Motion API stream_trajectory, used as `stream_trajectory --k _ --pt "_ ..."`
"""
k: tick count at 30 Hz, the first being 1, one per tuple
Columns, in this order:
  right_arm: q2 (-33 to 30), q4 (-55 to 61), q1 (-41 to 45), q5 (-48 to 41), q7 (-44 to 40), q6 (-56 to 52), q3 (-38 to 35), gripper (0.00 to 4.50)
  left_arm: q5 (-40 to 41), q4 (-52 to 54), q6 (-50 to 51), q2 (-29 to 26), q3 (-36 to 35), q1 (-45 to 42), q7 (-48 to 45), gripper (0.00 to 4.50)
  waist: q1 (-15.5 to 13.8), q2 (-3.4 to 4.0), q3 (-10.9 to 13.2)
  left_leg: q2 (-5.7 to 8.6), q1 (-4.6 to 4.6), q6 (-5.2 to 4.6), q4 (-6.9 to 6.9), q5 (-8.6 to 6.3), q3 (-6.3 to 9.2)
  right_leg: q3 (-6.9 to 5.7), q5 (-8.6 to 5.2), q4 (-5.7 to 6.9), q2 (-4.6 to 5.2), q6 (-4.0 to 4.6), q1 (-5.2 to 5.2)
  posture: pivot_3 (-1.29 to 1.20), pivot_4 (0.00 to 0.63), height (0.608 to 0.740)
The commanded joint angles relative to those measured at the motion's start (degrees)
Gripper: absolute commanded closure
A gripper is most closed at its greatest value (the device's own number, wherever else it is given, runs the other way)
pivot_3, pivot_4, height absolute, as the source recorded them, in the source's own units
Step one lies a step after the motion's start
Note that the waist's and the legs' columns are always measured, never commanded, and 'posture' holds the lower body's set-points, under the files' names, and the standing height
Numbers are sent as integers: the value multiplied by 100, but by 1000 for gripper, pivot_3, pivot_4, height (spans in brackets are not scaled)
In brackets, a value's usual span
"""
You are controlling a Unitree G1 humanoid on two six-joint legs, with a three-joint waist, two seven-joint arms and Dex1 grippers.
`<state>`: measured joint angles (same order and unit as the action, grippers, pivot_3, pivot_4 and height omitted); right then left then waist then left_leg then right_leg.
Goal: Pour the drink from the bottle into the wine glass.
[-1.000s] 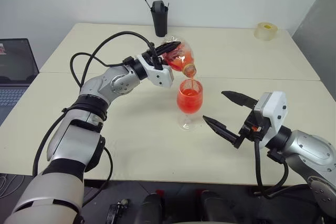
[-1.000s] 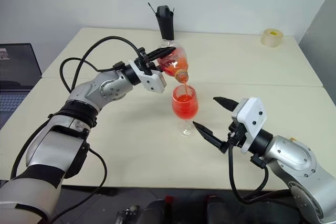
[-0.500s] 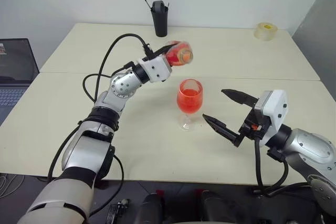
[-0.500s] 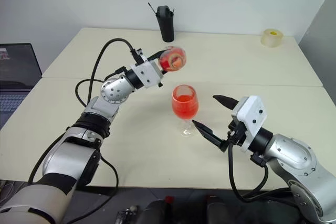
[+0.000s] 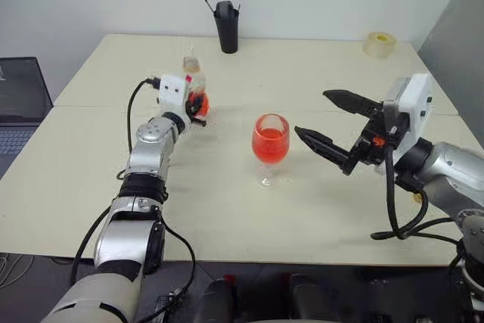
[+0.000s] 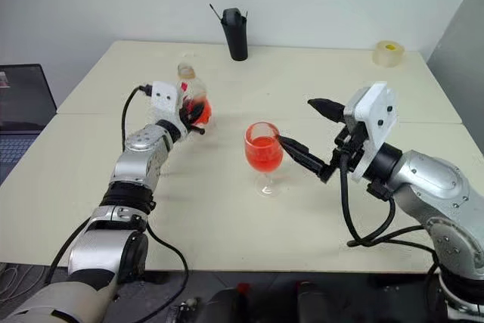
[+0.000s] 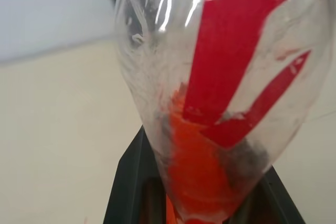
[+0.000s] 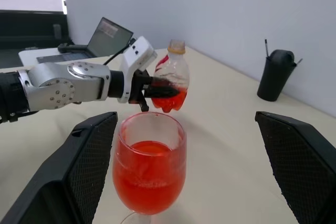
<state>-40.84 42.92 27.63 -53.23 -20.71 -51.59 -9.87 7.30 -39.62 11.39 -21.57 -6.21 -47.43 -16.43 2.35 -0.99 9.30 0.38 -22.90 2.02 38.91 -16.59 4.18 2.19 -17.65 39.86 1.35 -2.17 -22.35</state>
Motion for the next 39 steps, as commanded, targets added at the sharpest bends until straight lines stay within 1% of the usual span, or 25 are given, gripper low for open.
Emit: stream_trajectory --k 1,4,8,11,19,21,25,27,28,30,31,39 --pt "-56 -207 579 -637 282 -465 -70 0 63 684 447 -26 -214 63 339 3726 -9 0 0 0 0 0 0 0 0 1 0 -1 1 0 0 0 150 740" --pt "23 -470 1125 -915 482 -709 37 0 88 952 808 42 -330 226 595 3726 -40 -1 -1 1 0 1 0 0 -4 3 0 -1 5 0 0 0 150 740" --pt "20 -659 1491 -910 557 -940 299 0 52 1178 1055 124 -408 424 885 3726 -50 -3 -2 0 -1 1 -1 0 -5 4 0 -1 12 0 -1 0 150 740" --pt "24 -702 1559 -840 521 -964 416 0 36 1268 1120 186 -472 536 1064 3726 -53 -3 -3 2 -3 -1 -1 -1 -5 2 0 -2 29 0 -1 0 150 740" --pt "-20 -650 1505 -708 412 -952 533 0 -42 1606 1193 282 -399 859 1268 3726 -49 -4 -4 2 -2 -5 -2 -3 -7 3 0 -2 31 0 -2 0 150 740" --pt "-19 -640 1491 -668 398 -950 567 0 -47 1709 1239 302 -391 903 1289 2992 -50 -4 -4 2 -2 -5 -2 -3 -7 4 0 -2 31 0 -2 0 150 740" --pt "-18 -630 1463 -580 357 -941 625 0 -64 1900 1329 312 -355 963 1273 1674 -52 -4 -4 2 -2 -5 -2 -3 -7 3 0 -3 31 0 -2 0 150 740" --pt "-17 -635 1435 -518 322 -924 656 0 -103 1991 1376 297 -331 1000 1284 1036 -52 -4 -4 2 -3 -6 -2 -4 -6 2 0 -4 31 0 -2 0 150 740" --pt "-19 -634 1420 -490 301 -915 666 0 -112 2024 1397 288 -336 1022 1292 809 -52 -4 -4 2 -3 -6 -2 -4 -6 2 0 -4 31 0 -2 0 150 740" --pt "-7 -640 1411 -449 268 -907 674 0 -129 2086 1428 256 -358 1061 1298 145 -51 -4 -4 2 -2 -8 -3 -5 -7 3 0 -5 31 0 -2 0 150 740" --pt "5 -641 1404 -433 250 -899 673 0 -137 2122 1444 238 -368 1083 1298 40 -52 -4 -4 2 -2 -9 -3 -5 -7 3 0 -4 31 0 -2 0 150 740" --pt "35 -674 1283 -204 71 -812 687 0 -194 2266 1482 138 -470 1180 1460 40 -54 -4 -4 2 -3 -11 -4 -7 -6 2 0 -8 31 0 -1 0 150 740"
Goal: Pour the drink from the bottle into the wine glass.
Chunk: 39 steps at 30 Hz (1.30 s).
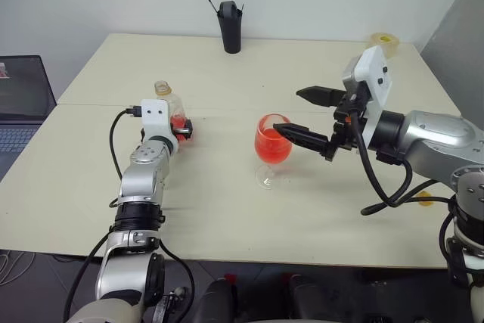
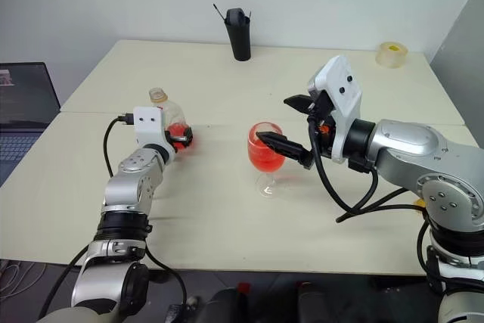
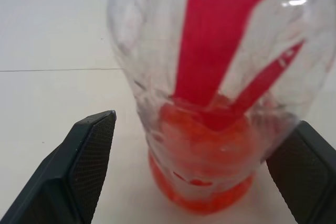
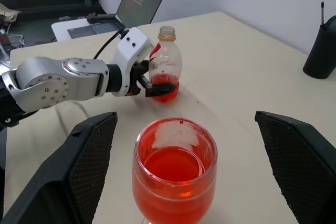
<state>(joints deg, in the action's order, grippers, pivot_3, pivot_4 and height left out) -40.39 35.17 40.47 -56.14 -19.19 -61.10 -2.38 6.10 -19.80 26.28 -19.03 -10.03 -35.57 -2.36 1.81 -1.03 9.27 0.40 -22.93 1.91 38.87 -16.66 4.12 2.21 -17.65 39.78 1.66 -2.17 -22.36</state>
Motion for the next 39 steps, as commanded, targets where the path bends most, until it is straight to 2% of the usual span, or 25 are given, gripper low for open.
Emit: stream_trajectory --k 1,7,17,30,39 --pt "-10 102 -16 114 -106 148 -64 0 -76 299 0 -121 -92 -1 64 40 0 0 0 0 0 0 0 0 0 0 0 0 0 0 0 0 150 740" --pt "11 78 -37 241 -207 191 -48 0 28 530 88 -230 -89 65 -151 40 3 0 0 0 0 -1 -1 0 0 0 0 0 0 0 0 0 150 740" --pt "42 0 -3 419 -404 219 -57 0 191 886 196 -647 5 31 -1119 40 -2 0 0 -1 0 -1 -3 0 1 0 0 -8 0 0 1 0 150 740" --pt "74 -65 -31 603 -609 274 -36 0 310 1058 357 -999 -270 -556 -1159 40 -3 0 0 -1 0 -3 -6 -2 2 -1 0 -14 0 0 2 0 150 740" --pt "100 -117 -1 727 -724 332 23 0 636 1075 450 -1256 -317 -1094 -1674 40 0 0 1 -1 -1 -3 -7 -2 2 -2 0 -18 -1 0 2 0 150 740"
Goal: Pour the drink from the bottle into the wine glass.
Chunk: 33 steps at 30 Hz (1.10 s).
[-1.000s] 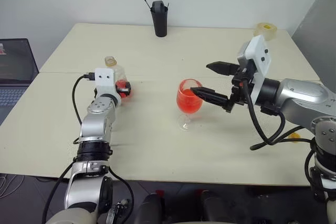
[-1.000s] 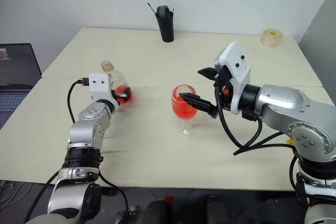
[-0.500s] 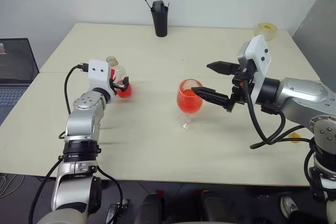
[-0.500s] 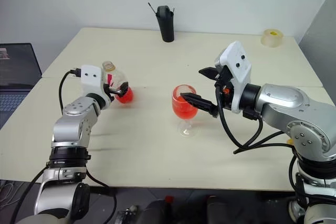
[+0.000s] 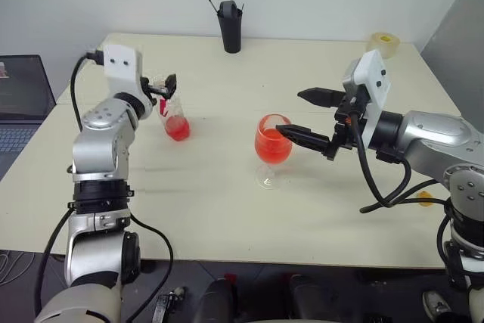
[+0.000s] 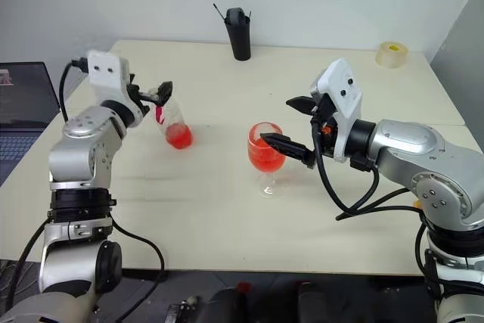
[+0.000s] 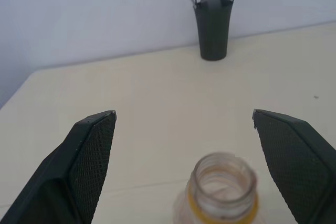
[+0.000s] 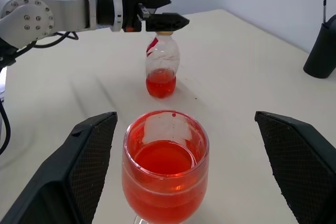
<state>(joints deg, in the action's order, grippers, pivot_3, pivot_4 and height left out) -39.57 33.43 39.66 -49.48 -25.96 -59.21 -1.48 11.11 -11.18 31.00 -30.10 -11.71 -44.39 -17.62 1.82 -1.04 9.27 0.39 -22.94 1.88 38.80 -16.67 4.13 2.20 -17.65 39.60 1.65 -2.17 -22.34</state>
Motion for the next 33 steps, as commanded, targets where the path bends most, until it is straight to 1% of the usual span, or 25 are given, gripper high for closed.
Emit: stream_trajectory --k 1,4,8,12,16,18,20,23,27,33 --pt "12 53 78 73 -64 144 -69 0 275 200 -8 -175 -234 -319 -254 40 0 0 0 0 0 0 0 0 1 -1 0 0 0 0 0 0 150 740" --pt "-1 51 75 103 -106 138 -71 0 949 374 24 -291 -409 -526 -1074 40 1 -1 1 0 -2 4 0 2 1 -2 0 -2 0 0 -1 0 150 740" --pt "-65 119 -24 99 -240 200 -159 0 1901 618 195 -537 -643 -560 -2277 40 5 0 1 -1 -2 15 -2 9 -1 -1 0 -7 -1 0 0 0 150 740" --pt "-356 325 -366 -163 -881 573 -664 0 2927 844 890 -1057 -704 -527 -3556 40 5 2 3 -1 -2 12 -3 7 0 -3 0 -10 -6 0 2 0 150 740" --pt "-843 352 -913 -300 -1639 860 -1122 0 3364 981 1244 -1737 -445 -237 -4890 40 6 3 4 -2 1 -3 -6 -2 -1 -1 0 -15 -25 0 6 0 150 740" --pt "-1131 248 -1268 -211 -2041 1051 -1322 0 3402 943 1277 -1985 -315 -79 -5400 40 4 4 4 -4 3 -5 -6 -3 0 -3 -1 -14 -28 0 9 0 150 740" --pt "-1397 161 -1637 -118 -2419 1230 -1520 0 3236 937 1098 -2210 -128 138 -5829 40 2 4 4 -5 5 -7 -5 -4 0 -2 -1 -13 -28 1 10 0 150 740" --pt "-1634 76 -2016 -116 -2748 1411 -1776 0 3186 850 1041 -2337 -38 217 -6071 40 0 4 6 -6 5 -8 -5 -5 -1 -1 -1 -15 -30 1 12 0 150 740" --pt "-1760 -21 -2332 -127 -2964 1577 -2023 0 3119 796 1020 -2464 10 296 -6289 40 10 4 6 -8 5 -10 -5 -6 -1 0 -1 -16 -32 1 12 0 150 740" --pt "-1838 -181 -2497 -51 -3105 1745 -2101 0 2758 732 709 -2741 152 668 -6580 40 5 7 8 -9 5 -12 -6 -7 -2 2 -1 -16 -33 2 12 0 150 740"
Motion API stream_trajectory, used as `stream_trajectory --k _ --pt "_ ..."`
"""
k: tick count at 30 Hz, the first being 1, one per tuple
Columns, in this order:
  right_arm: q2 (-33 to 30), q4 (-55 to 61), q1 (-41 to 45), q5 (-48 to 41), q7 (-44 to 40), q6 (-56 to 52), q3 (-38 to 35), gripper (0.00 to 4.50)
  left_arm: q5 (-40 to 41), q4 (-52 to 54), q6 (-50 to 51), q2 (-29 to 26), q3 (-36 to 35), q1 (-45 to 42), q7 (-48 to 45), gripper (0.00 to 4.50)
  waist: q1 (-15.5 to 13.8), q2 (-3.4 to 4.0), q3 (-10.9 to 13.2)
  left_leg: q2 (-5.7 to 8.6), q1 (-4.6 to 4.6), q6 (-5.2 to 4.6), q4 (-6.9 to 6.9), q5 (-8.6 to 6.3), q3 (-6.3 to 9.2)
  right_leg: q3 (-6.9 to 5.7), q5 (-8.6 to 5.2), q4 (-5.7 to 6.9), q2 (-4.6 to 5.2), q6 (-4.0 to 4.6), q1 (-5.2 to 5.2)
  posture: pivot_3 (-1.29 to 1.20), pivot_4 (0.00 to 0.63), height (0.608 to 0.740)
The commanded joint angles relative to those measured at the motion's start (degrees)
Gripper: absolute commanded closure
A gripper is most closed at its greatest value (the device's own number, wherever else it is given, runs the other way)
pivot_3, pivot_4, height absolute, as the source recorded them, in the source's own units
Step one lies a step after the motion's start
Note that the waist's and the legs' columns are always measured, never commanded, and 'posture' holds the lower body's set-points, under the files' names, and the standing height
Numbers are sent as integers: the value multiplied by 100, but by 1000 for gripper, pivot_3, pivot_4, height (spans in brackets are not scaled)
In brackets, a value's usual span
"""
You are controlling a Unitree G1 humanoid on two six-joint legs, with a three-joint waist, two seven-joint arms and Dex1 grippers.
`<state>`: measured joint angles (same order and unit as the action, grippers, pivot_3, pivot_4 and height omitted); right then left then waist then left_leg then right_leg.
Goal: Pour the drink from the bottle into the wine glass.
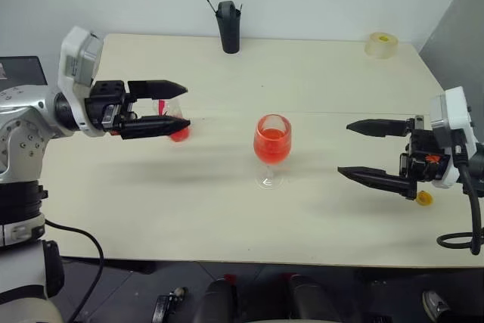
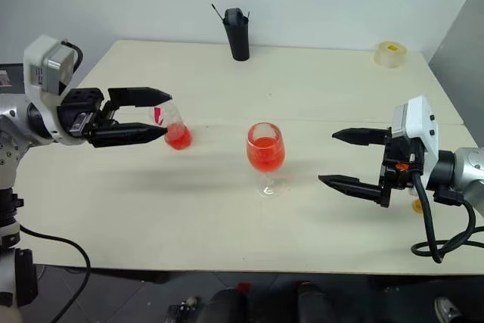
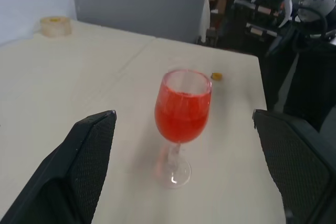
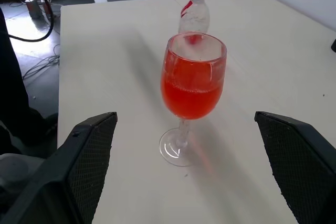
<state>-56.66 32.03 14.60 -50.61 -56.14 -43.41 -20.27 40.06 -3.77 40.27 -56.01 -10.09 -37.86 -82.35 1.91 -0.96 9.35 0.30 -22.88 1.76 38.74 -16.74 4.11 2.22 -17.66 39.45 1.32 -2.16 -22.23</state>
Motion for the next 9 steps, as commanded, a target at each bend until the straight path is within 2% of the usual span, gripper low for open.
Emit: stream_trajectory --k 1,9 --pt "-144 -71 0 83 -100 192 -218 0 -189 -39 -260 -166 0 39 -104 40 -10 0 0 0 0 0 0 0 0 0 0 0 0 0 0 0 150 740" --pt "-133 -271 48 201 -99 330 -49 0 -460 67 -437 -224 100 373 -105 40 -12 0 0 -1 -1 -1 1 -1 0 0 0 -2 1 0 0 0 150 740"
